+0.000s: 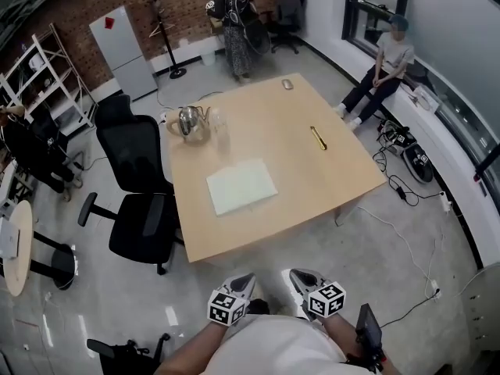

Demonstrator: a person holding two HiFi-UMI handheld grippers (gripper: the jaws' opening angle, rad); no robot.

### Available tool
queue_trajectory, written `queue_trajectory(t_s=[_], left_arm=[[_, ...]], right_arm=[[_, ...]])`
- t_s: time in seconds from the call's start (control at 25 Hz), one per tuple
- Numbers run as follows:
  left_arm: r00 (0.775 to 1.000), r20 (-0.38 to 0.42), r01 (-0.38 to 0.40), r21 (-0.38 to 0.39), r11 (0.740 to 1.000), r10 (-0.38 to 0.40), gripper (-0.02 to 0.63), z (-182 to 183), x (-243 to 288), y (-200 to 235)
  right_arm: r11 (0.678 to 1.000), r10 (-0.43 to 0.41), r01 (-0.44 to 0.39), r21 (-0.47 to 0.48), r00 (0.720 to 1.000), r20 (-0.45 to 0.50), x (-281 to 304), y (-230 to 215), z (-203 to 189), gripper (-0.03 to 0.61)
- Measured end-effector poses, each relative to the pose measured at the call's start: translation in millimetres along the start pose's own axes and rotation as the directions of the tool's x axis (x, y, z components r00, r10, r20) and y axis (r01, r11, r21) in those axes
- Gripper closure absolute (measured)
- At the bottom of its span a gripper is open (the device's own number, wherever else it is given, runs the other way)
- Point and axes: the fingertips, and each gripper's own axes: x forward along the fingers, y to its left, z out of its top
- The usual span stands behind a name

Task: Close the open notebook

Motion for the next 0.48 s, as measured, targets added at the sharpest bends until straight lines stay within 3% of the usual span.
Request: queue_trajectory(t_s=[0.48], left_arm=[[0.995, 0.035, 0.092, 0.029, 0.995, -0.093, 0.606, 65.6, 47.9, 76.3]], right_arm=[[0.997, -0.074, 0.073, -0.02, 0.997, -0.008, 76.5, -22.9, 56.2, 0.561]])
